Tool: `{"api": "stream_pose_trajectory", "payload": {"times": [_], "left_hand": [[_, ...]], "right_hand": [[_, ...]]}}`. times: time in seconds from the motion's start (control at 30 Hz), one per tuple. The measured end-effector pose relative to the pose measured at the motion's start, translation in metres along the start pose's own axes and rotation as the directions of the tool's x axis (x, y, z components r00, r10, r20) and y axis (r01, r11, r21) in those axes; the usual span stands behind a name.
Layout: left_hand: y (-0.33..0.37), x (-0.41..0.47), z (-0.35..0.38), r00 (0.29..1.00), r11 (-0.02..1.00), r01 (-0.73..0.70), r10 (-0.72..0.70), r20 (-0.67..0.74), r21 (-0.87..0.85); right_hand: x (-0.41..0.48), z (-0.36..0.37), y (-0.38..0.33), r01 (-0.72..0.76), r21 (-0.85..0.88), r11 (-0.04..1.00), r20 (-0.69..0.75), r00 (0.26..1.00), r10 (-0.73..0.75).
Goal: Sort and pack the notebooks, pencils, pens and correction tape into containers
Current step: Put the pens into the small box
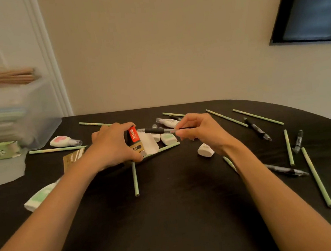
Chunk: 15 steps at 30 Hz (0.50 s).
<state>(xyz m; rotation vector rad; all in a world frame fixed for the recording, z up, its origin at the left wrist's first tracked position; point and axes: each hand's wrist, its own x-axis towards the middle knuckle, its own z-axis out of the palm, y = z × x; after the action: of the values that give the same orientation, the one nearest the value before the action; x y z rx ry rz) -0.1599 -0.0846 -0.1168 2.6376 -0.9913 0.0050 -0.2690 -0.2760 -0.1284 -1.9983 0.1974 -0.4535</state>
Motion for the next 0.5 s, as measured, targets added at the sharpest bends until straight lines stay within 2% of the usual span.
{"api": "stream_pose_trajectory", "payload": {"times": [0.17,0.27,0.33,0.5], "left_hand": [[-0.013,-0.015,-0.004,1.0,1.0,-0.009,0.008,-0.027,-0.028],[-0.014,-0.02,-0.004,0.999,0.999,-0.033,0.033,-0.014,-0.01],[-0.015,-0.023,-0.005,0.999,0.999,-0.052,0.052,-0.013,0.011],[-0.009,-0.025,-0.006,0.992,0.992,-0.125,0.125,0.002,0.032]], "right_hand": [[0.005,0.031,-0.009,0.068,-0.023,0.997,0.045,0.997,-0.067],[0.006,0.052,-0.015,0.141,-0.011,0.99,0.019,0.99,-0.141],[0.007,0.064,-0.017,0.174,0.007,0.985,-0.024,0.984,-0.174],[0.011,0.073,-0.013,0.17,-0.003,0.985,-0.247,0.955,-0.166]]}}
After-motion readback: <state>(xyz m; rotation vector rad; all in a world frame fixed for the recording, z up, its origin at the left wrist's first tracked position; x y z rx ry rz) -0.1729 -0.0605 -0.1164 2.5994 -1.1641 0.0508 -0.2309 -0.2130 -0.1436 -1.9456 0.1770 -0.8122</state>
